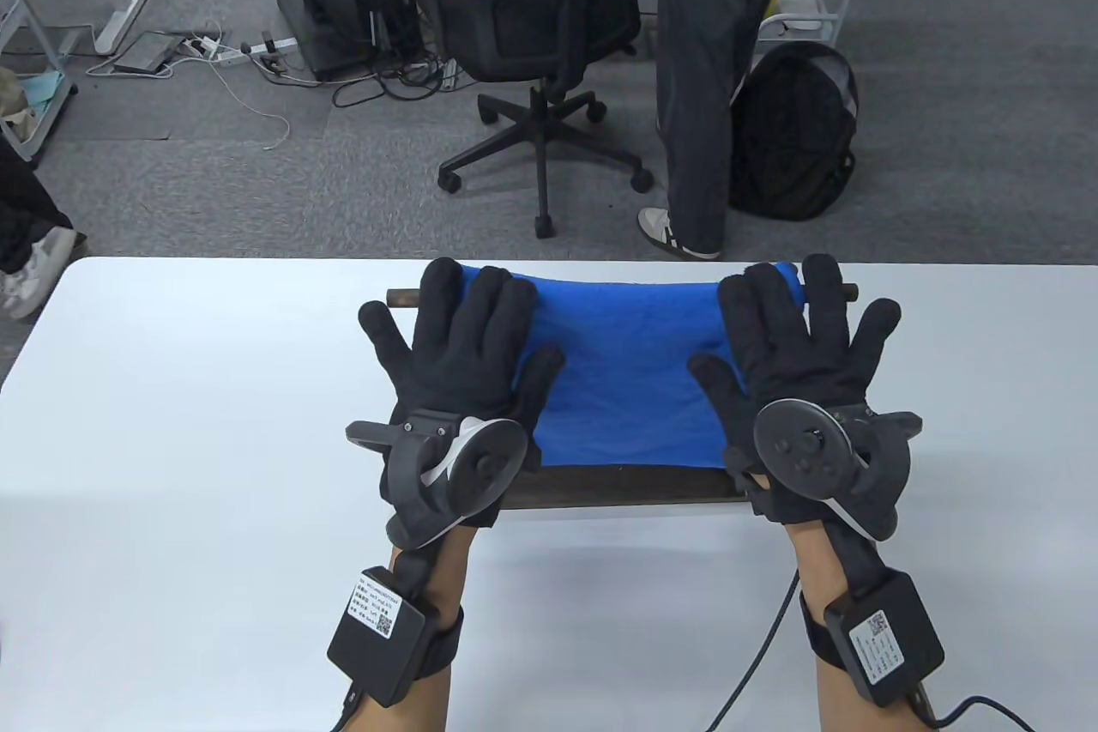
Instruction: Drape rectangular towel over desktop hanging rack bar
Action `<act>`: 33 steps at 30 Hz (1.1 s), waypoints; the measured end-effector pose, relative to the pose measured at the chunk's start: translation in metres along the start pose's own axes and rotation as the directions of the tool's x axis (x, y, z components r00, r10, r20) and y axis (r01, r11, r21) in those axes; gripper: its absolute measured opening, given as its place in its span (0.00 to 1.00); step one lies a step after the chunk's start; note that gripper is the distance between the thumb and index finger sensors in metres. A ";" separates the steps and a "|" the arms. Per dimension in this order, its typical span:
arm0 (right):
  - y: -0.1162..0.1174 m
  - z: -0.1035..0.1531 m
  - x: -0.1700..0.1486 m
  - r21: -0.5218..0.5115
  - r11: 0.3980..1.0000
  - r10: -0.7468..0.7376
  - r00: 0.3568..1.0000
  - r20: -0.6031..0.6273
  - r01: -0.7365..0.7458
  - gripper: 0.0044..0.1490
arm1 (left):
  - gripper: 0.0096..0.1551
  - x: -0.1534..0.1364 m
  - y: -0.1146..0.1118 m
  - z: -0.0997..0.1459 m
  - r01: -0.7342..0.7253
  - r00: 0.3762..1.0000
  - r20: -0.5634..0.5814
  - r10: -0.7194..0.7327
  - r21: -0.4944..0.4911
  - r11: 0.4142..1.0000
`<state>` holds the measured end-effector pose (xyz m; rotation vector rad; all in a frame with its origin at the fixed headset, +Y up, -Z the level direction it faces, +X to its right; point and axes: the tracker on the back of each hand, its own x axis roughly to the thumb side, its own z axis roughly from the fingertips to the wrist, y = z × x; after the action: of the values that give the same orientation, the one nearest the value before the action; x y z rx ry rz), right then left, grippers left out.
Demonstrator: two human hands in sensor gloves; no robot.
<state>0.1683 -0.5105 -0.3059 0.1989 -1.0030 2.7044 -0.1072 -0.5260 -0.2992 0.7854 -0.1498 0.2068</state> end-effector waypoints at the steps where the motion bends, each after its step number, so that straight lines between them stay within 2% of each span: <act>1: 0.000 -0.004 0.002 0.009 1.000 0.001 1.000 -0.001 -0.001 0.45 | 0.38 0.000 0.000 0.000 0.005 1.000 -0.004 -0.005 0.002 1.000; 6: -0.001 -0.015 0.006 0.070 0.997 0.027 0.999 -0.027 -0.025 0.45 | 0.37 -0.002 -0.001 -0.002 0.003 1.000 -0.030 -0.004 -0.030 1.000; 18: 0.006 -0.021 0.004 0.089 0.996 0.029 0.999 -0.042 -0.025 0.45 | 0.35 -0.001 0.002 -0.023 0.033 0.996 -0.079 -0.043 -0.129 0.991; 24: 0.001 -0.021 0.001 0.090 0.996 -0.002 0.998 -0.056 0.007 0.44 | 0.35 0.006 0.013 -0.022 0.028 0.996 -0.074 -0.041 -0.170 0.985; 25: -0.001 -0.020 0.000 0.093 0.996 -0.012 0.998 -0.059 0.017 0.45 | 0.35 0.006 0.015 -0.021 0.019 0.998 -0.063 -0.029 -0.156 0.988; 27: -0.006 -0.016 0.000 0.020 0.999 -0.050 0.998 -0.045 0.051 0.44 | 0.35 0.007 0.018 -0.016 0.003 0.999 -0.051 -0.007 -0.071 0.998; 29: -0.005 -0.014 0.002 0.014 0.999 -0.049 0.999 -0.022 0.049 0.42 | 0.33 0.008 0.018 -0.012 0.018 0.999 -0.026 -0.019 -0.016 1.000; 31: 0.000 -0.011 0.002 0.039 0.999 0.019 1.000 -0.015 -0.019 0.42 | 0.32 0.007 0.012 -0.009 0.041 0.999 -0.033 -0.043 -0.061 0.997; 33: 0.003 -0.009 0.000 0.030 0.999 0.020 1.000 -0.010 -0.020 0.43 | 0.34 0.005 0.006 -0.008 0.048 0.998 -0.032 -0.050 -0.059 0.997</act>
<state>0.1674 -0.5073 -0.3144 0.1808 -0.9673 2.7364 -0.1031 -0.5154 -0.3002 0.7267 -0.1050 0.1684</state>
